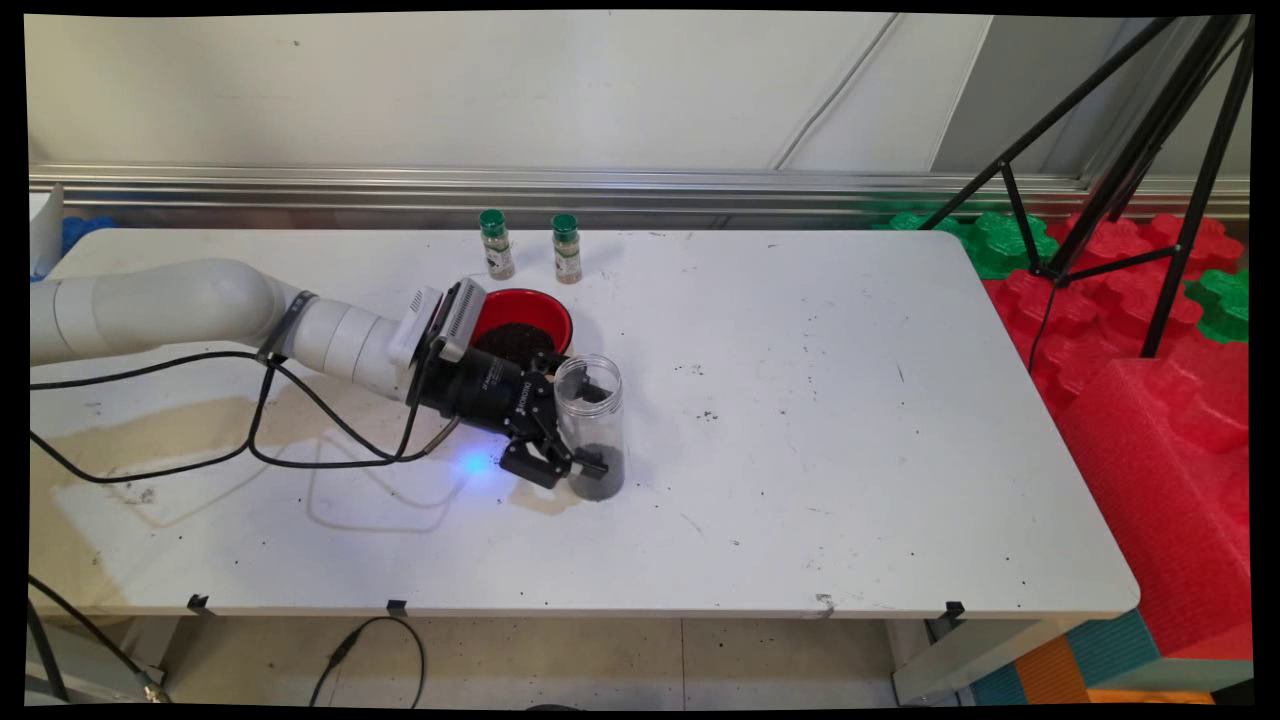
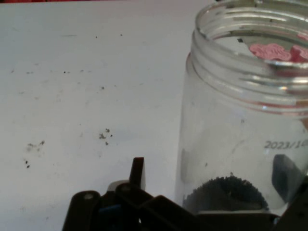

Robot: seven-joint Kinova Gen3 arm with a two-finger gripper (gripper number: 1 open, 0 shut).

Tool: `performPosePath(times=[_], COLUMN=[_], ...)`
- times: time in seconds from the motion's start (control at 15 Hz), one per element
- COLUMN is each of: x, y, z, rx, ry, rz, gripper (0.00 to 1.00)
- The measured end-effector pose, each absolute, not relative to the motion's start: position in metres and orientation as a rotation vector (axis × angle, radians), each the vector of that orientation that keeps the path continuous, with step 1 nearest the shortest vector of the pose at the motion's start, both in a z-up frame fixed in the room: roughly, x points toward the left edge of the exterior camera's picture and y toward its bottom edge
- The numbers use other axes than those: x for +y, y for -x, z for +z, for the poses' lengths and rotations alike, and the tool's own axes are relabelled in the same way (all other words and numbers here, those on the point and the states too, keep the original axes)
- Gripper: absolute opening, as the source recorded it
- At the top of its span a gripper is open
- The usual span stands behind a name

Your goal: Pick up the black seasoning powder from the table, then pour the black seasoning powder in the red bowl

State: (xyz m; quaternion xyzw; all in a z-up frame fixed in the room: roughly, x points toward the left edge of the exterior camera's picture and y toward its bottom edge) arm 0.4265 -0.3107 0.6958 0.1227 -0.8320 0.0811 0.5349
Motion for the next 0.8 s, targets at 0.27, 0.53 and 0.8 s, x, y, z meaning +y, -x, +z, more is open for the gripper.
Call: performPosePath(times=[0.27, 0.53, 0.8], x=[-0.3109, -0.31, -0.3092], y=[-0.424, -0.4228, -0.4221], z=[0.6965, 0.6977, 0.6993], rx=[-1.97, -1.958, -1.947], ry=[-0.293, -0.292, -0.291], rz=[0.193, 0.193, 0.193], gripper=[1.0, 0.0, 0.0])
